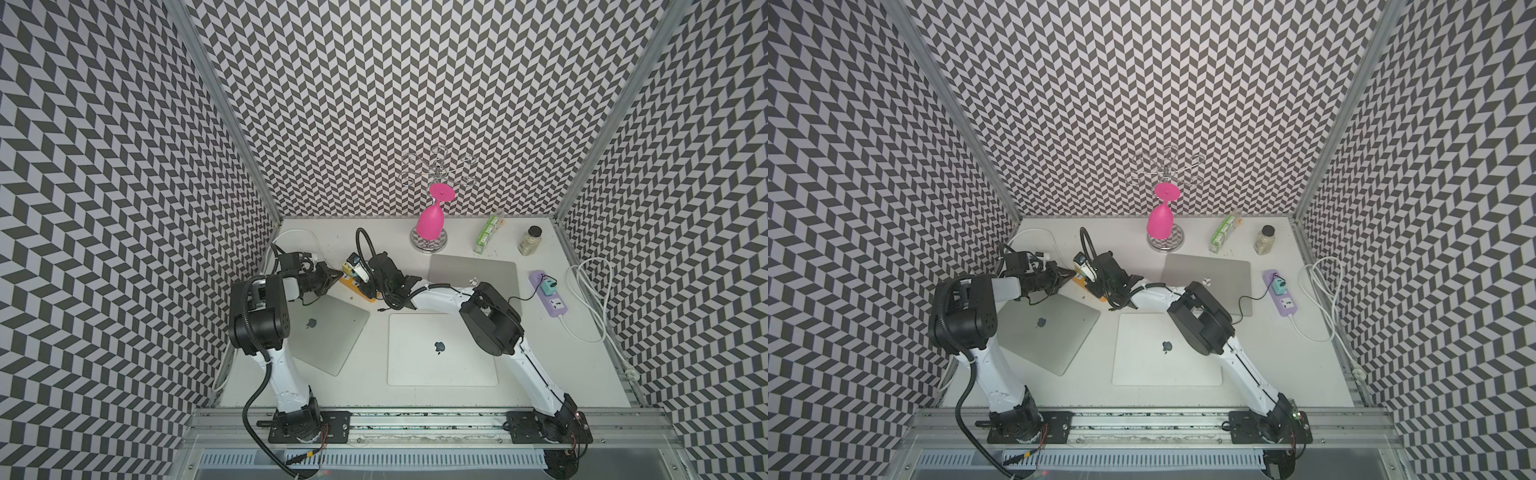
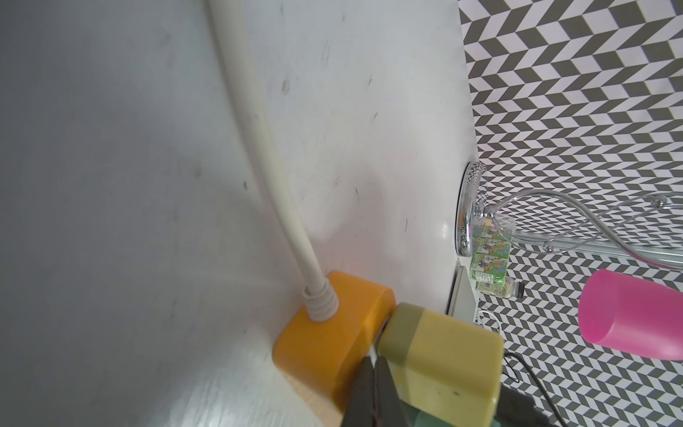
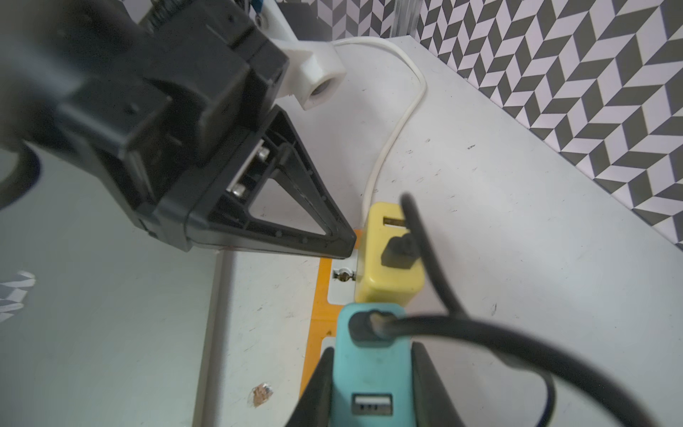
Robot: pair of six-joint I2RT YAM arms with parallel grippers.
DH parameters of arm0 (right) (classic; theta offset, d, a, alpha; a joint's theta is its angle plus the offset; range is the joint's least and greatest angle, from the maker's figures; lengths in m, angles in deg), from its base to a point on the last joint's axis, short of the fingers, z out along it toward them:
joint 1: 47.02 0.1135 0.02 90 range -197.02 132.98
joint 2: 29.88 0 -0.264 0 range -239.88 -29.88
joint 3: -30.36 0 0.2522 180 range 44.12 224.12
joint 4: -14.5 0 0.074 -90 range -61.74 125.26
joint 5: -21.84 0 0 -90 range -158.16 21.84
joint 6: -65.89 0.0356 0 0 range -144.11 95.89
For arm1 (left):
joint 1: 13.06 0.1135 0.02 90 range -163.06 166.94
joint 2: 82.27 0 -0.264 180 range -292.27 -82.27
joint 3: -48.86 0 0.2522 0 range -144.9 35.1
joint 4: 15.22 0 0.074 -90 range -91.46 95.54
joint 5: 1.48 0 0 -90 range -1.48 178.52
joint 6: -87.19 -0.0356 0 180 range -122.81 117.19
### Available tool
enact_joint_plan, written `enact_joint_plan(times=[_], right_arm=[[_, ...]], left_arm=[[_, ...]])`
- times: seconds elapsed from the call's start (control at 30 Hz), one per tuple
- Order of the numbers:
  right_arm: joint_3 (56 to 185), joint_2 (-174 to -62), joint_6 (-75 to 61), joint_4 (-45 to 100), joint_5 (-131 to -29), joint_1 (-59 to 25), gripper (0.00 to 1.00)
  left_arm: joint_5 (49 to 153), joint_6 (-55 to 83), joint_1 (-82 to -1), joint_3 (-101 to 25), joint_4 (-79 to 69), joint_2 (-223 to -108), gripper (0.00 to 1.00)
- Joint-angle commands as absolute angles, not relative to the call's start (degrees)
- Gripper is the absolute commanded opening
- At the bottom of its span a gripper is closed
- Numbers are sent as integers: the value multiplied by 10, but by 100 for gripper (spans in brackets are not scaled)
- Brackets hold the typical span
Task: Unplug the laptop charger
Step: Remove the plug from the socket.
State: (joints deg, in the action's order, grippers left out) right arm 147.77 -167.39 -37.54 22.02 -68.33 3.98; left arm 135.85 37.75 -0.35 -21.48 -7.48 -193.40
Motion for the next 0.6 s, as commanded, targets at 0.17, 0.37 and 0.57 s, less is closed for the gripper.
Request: enact_joint_plan(times=[0.17,0.37,0.57], right_arm=[[1480,-1616,-295,136,-767,21,0],[1504,-1623,-377,181,-702,36,0],[1482,-1611,-374,167,-715,38,0]], left_arm=[[1300,367,-6,-189,-19,-1959,0],[1303,372,-6,-187,-25,-1962,0],[1316,382,-6,-199,-24,-1951,0]])
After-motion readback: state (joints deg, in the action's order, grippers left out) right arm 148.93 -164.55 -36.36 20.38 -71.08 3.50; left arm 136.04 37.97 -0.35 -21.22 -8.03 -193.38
